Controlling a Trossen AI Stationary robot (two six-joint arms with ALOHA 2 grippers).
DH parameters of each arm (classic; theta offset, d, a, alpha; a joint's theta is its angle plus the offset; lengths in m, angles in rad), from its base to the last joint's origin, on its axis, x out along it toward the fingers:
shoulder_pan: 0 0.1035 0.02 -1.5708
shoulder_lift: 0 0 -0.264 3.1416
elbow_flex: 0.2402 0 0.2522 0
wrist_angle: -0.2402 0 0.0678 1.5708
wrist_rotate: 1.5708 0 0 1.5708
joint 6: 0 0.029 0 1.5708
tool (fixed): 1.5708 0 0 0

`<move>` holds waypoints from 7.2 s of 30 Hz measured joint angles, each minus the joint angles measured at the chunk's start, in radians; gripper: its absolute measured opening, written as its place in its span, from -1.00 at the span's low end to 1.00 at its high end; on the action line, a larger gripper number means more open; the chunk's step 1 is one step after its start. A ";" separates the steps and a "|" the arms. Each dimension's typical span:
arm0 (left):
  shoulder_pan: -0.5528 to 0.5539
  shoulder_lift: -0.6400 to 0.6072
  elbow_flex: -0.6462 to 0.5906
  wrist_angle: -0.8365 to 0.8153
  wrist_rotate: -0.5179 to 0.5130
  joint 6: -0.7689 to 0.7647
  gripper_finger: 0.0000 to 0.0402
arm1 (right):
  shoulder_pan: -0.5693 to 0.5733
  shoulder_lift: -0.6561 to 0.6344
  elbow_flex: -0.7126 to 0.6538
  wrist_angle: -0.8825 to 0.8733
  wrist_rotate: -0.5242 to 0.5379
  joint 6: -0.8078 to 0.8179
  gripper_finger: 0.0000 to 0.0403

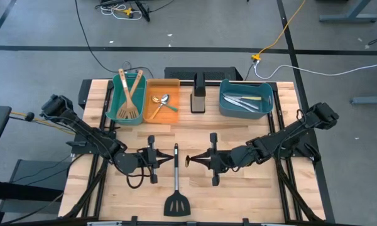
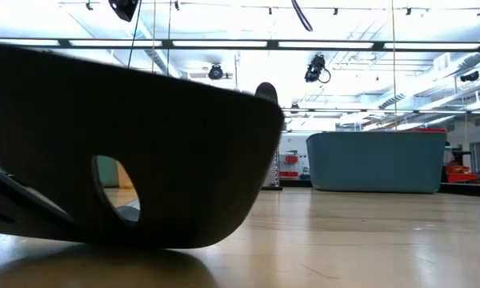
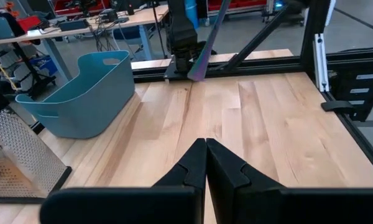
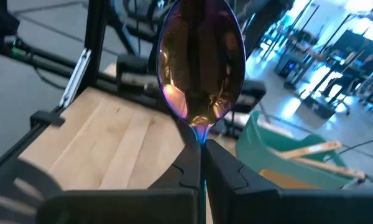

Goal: Pick & Place Kitchen Items
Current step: Put the blue spoon into the orange bin

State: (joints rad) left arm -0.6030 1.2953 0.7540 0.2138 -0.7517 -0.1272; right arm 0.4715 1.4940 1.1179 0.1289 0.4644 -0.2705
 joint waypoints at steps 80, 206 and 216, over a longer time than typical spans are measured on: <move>0.266 0.196 0.001 0.702 0.365 0.141 0.08 | -0.091 0.024 0.001 0.350 -0.108 -0.052 -0.94; 0.987 -0.195 0.000 -0.503 0.422 -0.342 -0.83 | 0.192 0.023 0.000 -0.088 0.224 0.370 -0.75; 1.093 -0.113 -0.004 -0.514 0.494 -0.370 -0.83 | 0.192 0.023 0.000 -0.106 0.226 0.368 -0.75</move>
State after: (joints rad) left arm 0.4897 1.1828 0.7498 -0.3000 -0.2581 -0.4970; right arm 0.6632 1.5169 1.1175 0.0229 0.6902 0.0978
